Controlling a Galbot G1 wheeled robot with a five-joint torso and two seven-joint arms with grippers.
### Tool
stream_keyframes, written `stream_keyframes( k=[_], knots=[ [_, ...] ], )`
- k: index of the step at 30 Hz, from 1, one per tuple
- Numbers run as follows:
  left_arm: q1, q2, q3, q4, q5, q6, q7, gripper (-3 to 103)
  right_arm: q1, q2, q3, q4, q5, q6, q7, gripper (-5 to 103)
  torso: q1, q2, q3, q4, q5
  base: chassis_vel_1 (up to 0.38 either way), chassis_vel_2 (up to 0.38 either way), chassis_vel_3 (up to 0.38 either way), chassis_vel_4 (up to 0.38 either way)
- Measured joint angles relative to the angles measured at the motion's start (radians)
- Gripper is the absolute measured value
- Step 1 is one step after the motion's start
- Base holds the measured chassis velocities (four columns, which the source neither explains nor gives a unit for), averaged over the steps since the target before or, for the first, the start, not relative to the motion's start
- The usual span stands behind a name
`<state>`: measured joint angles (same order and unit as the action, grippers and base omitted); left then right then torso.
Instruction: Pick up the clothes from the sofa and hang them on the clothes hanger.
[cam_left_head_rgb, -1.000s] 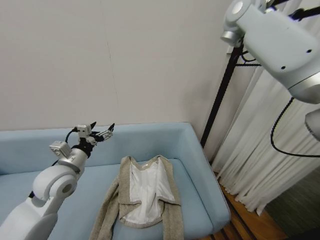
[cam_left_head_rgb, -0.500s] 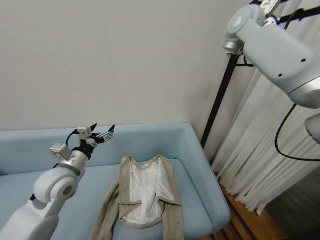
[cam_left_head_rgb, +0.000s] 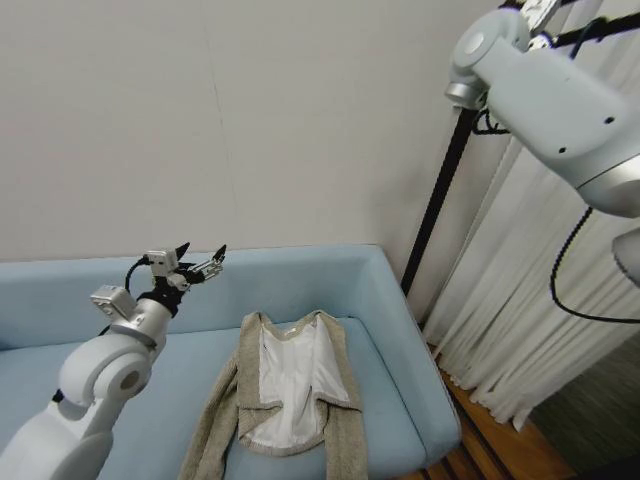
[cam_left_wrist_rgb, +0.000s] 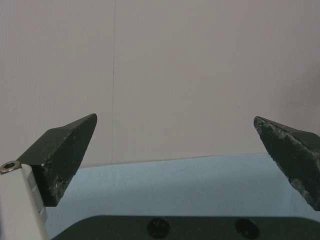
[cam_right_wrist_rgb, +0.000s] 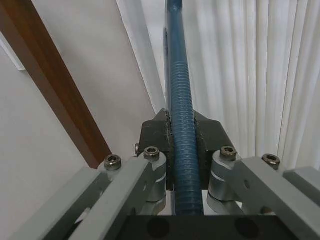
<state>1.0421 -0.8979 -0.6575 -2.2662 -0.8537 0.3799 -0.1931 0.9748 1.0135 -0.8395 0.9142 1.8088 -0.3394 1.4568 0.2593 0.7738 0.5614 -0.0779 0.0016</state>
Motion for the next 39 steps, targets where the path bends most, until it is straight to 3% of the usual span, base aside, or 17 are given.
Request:
stream_keyframes(
  k=[9, 16, 25, 39],
  knots=[
    [0.009, -0.001, -0.001, -0.007, 0.001, 0.0, 0.006, 100, 0.021, -0.017, -0.037, 0.015, -0.057, 0.009, -0.009, 8, 0.0, 0.0, 0.0, 0.0, -0.0002, 0.0, 0.0, 0.0, 0.0],
    [0.008, -0.001, 0.009, -0.012, 0.002, -0.001, 0.007, 100, 0.037, -0.053, -0.062, 0.086, -0.032, 0.008, 0.01, 8, 0.0, 0.0, 0.0, 0.0001, -0.0001, 0.0, 0.0, 0.0, 0.0],
    [0.016, -0.011, 0.015, 0.0, 0.018, -0.001, 0.015, 100, 0.067, -0.189, -0.133, 0.368, 0.067, 0.001, 0.053, 8, 0.0, 0.0, 0.0, -0.0002, 0.0001, 0.0, 0.0, 0.0, 0.0],
    [0.078, -0.054, -0.02, 0.02, 0.034, -0.011, 0.038, 100, 0.131, -0.328, -0.223, 0.761, 0.149, 0.009, 0.064, 8, 0.0, 0.0, 0.0, 0.0, -0.0002, 0.0, 0.0, 0.0, 0.0]
  ],
)
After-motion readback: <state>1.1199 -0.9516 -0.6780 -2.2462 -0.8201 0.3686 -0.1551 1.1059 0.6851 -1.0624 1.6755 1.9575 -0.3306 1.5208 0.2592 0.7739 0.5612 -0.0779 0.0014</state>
